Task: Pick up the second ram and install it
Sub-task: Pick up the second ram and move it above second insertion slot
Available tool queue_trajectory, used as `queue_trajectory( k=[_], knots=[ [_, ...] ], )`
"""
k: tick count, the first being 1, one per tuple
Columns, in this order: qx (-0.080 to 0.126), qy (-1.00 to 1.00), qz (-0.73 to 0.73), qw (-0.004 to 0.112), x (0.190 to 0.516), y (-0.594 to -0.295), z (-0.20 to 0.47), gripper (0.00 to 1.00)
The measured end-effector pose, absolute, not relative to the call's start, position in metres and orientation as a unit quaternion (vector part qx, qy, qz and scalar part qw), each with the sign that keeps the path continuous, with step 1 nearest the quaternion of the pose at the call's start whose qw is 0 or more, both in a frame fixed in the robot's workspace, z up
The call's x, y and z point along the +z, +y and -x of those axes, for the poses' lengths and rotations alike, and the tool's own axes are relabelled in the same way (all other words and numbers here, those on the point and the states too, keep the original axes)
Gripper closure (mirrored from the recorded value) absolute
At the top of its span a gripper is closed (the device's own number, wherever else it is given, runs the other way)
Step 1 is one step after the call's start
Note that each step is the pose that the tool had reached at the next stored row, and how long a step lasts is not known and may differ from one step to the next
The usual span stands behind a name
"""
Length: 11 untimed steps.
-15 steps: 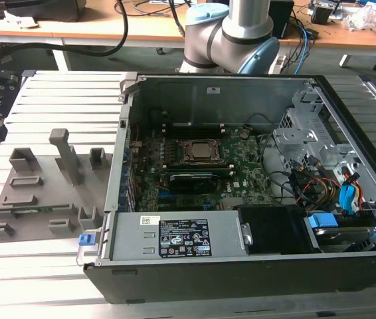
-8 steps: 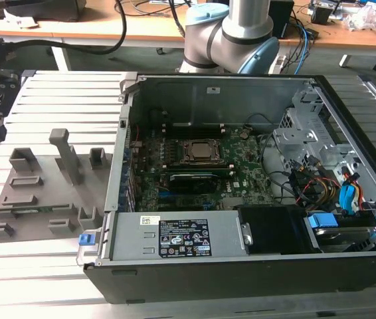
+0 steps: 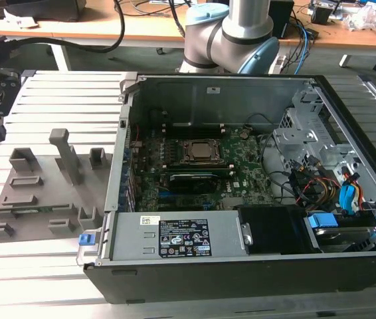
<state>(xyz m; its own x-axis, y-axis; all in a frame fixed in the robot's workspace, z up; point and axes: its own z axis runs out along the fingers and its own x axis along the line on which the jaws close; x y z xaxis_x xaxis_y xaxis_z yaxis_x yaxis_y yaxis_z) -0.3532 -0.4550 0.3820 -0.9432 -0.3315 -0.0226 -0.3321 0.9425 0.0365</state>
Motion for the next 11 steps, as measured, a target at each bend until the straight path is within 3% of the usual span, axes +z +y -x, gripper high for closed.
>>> queue_trajectory(
  k=[11],
  knots=[
    [0.02, 0.97, 0.241, 0.007, 0.382, -0.455, 0.3532, 0.89]
  ],
)
